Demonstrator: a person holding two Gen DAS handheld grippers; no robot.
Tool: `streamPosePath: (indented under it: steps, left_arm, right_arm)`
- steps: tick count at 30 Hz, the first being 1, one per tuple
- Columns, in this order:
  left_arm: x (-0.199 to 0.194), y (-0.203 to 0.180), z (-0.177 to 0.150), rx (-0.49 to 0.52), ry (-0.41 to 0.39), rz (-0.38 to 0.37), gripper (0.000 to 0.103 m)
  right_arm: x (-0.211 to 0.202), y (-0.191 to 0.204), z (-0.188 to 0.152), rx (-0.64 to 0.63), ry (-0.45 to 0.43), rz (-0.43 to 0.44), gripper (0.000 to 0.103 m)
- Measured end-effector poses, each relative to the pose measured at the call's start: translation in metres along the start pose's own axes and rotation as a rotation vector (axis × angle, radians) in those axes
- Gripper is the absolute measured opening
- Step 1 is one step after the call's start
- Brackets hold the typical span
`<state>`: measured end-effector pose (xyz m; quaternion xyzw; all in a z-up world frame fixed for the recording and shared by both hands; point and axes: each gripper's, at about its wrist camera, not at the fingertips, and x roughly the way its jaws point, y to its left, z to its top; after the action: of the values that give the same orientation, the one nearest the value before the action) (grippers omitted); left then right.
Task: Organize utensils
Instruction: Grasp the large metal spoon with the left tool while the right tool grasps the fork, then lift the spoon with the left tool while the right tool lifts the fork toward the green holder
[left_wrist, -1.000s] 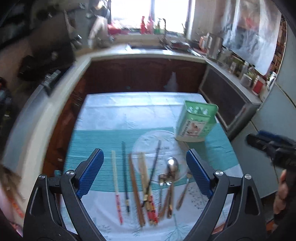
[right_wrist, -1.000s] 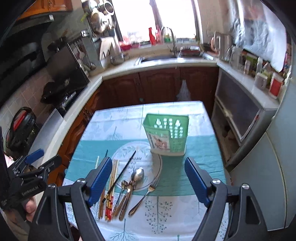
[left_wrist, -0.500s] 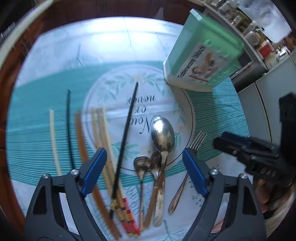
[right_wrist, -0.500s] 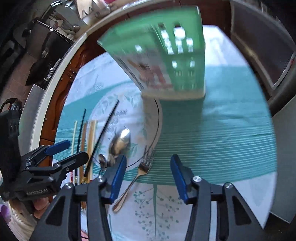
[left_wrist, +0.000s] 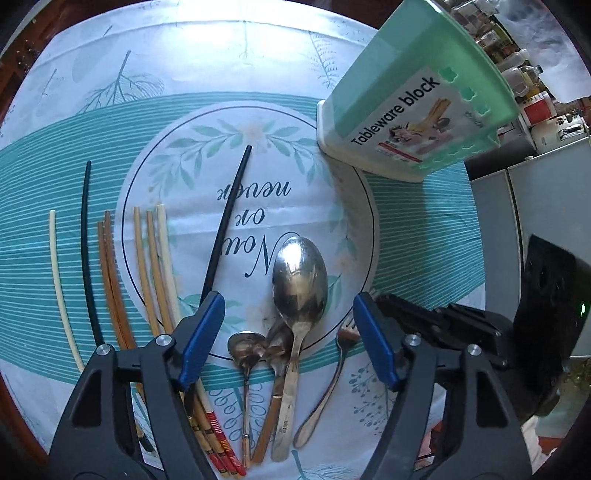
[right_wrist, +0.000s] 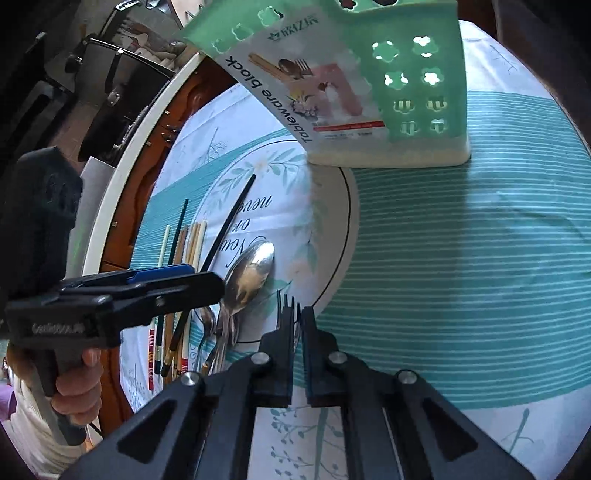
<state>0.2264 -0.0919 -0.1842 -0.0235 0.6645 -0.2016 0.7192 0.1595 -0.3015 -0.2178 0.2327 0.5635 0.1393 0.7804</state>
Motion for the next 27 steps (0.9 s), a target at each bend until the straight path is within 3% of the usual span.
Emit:
streamPosePath:
  steps: [8, 10, 13, 18, 21, 26, 27]
  left_arm:
    - [0.023, -0.011, 0.008, -0.020, 0.062, -0.008, 0.065]
    - [0.032, -0.014, 0.011, -0.028, 0.084, -0.014, 0.051]
    - [0.040, -0.022, 0.014, -0.024, 0.094, -0.012, 0.039]
    - [0.053, -0.040, 0.018, -0.022, 0.118, -0.003, 0.029]
    - [0.053, -0.050, 0.016, -0.016, 0.095, 0.015, 0.024]
    - [0.036, -0.065, 0.004, 0.016, 0.009, 0.011, 0.001]
    - [0.035, -0.070, 0.002, 0.027, -0.003, 0.022, 0.001]
  right_arm:
    - [-0.016, 0.001, -0.015, -0.010, -0.037, 0.025, 0.002]
    - [-0.020, -0.001, -0.017, 0.001, -0.048, 0.035, 0.002]
    - [-0.025, -0.002, -0.020, 0.011, -0.056, 0.040, 0.002]
    - [-0.029, -0.008, -0.025, 0.032, -0.061, 0.047, 0.002]
    - [-0.033, -0.007, -0.026, 0.032, -0.068, 0.052, 0.002]
    - [-0.042, 0.002, -0.027, 0.007, -0.094, 0.056, 0.002]
    - [-0.044, 0.003, -0.027, 0.003, -0.098, 0.059, 0.002]
